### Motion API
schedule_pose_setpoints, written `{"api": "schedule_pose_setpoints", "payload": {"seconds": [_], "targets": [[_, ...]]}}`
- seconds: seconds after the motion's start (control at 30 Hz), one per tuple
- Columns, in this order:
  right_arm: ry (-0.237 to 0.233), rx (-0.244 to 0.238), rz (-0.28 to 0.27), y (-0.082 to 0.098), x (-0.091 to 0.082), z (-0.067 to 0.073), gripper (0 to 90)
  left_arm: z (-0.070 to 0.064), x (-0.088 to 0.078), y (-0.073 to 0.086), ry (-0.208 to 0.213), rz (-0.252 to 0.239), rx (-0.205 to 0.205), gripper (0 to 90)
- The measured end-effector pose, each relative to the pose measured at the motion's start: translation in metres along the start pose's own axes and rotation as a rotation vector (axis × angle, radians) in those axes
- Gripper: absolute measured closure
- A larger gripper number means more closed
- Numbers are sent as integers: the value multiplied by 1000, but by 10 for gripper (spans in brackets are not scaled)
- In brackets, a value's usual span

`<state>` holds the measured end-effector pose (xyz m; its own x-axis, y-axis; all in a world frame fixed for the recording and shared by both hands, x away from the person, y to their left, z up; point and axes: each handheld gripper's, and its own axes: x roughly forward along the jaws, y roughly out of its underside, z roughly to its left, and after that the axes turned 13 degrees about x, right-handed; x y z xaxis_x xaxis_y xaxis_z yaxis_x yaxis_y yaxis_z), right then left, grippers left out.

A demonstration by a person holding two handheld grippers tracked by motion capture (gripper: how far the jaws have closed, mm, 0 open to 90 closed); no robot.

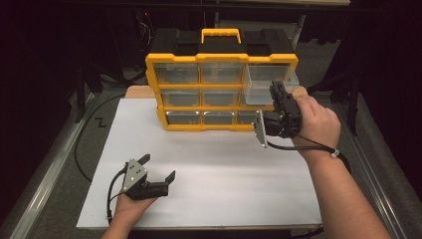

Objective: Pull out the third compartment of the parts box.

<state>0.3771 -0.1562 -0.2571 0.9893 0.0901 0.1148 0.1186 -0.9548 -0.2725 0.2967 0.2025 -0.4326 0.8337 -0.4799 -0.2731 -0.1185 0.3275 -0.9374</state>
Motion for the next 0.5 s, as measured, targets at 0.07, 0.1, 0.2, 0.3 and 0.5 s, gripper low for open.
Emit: {"api": "schedule_pose_setpoints", "payload": {"seconds": [0.07, 0.1, 0.2, 0.3, 0.5], "targets": [[2, 1, -4, 0, -2, 0, 807, -1, 0, 0, 1, 3, 4, 6], [7, -3, -10, 1, -6, 0, 807, -1, 0, 0, 2, 5, 6, 6], [14, -3, -12, 0, -9, 1, 808, -2, 0, 0, 3, 8, 7, 6], [20, -8, -15, -1, -10, 2, 808, -2, -1, 1, 2, 9, 5, 6], [23, -6, -13, -3, -11, 7, 806, -1, -2, 0, 1, 6, 5, 6]]}}
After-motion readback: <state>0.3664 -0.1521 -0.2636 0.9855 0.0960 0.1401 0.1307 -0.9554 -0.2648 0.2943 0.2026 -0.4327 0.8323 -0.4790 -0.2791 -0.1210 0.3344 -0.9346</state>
